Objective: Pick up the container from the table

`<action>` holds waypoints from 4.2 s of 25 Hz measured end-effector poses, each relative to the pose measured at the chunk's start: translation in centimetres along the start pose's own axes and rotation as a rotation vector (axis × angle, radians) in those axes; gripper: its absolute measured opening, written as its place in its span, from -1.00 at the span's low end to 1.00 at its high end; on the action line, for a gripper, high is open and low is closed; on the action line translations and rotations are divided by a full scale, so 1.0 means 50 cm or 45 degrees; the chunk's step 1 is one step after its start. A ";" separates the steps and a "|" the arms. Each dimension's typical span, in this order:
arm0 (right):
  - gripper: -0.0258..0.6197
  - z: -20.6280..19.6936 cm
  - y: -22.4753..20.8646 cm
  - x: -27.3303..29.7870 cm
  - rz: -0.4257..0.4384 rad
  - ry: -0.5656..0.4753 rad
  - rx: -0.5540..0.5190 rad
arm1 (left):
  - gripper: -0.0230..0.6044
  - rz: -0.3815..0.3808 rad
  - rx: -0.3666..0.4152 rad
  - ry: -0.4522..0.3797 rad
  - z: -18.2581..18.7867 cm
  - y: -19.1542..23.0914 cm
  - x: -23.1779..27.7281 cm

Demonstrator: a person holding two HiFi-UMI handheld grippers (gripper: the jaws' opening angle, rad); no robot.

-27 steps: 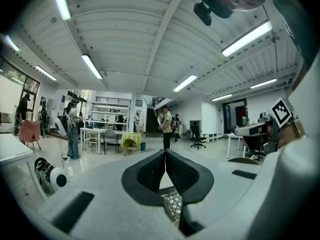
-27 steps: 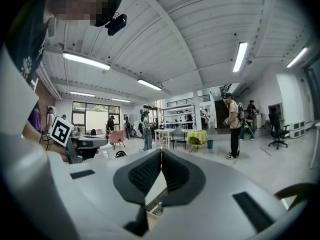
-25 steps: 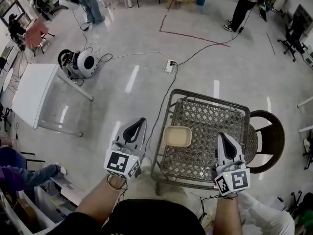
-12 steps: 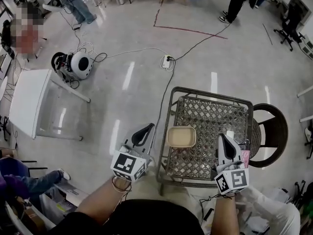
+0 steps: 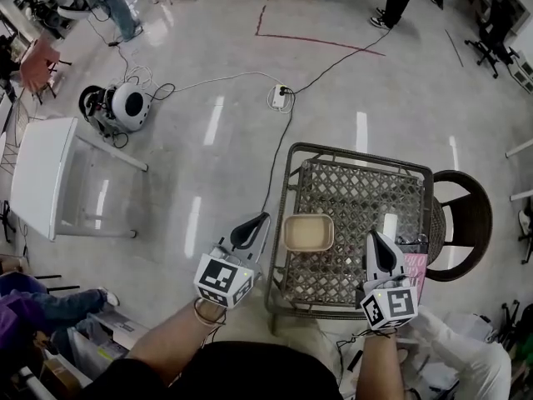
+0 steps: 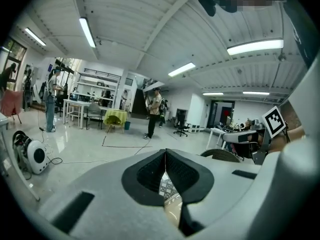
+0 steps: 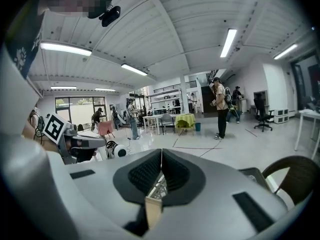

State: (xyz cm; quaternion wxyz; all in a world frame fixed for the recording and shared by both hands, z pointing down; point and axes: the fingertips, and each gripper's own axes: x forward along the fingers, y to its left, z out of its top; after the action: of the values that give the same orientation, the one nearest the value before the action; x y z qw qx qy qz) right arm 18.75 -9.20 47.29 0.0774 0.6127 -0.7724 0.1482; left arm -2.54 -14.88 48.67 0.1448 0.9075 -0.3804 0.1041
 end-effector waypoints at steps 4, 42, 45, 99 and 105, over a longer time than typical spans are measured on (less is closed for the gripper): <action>-0.89 -0.041 -0.003 0.017 0.001 0.053 0.008 | -0.89 -0.014 -0.029 0.038 -0.035 0.003 0.016; -0.74 -0.401 -0.050 0.127 0.072 0.530 0.182 | -0.75 -0.008 -0.293 0.506 -0.385 0.004 0.104; -0.74 -0.435 -0.050 0.138 0.080 0.580 0.184 | -0.74 0.003 -0.322 0.540 -0.412 0.007 0.107; -0.84 -0.563 -0.066 0.190 -0.017 0.719 0.391 | -0.70 -0.100 -0.580 0.686 -0.505 -0.007 0.168; -0.84 -0.558 -0.061 0.176 -0.019 0.714 0.421 | -0.78 -0.093 -0.587 0.692 -0.497 -0.012 0.165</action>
State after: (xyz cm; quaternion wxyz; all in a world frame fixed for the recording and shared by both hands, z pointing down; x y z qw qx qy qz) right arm 17.90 -8.91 76.71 0.1875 0.5578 -0.6821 0.4341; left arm 1.63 -11.42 74.29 0.4451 0.8032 -0.3088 0.2478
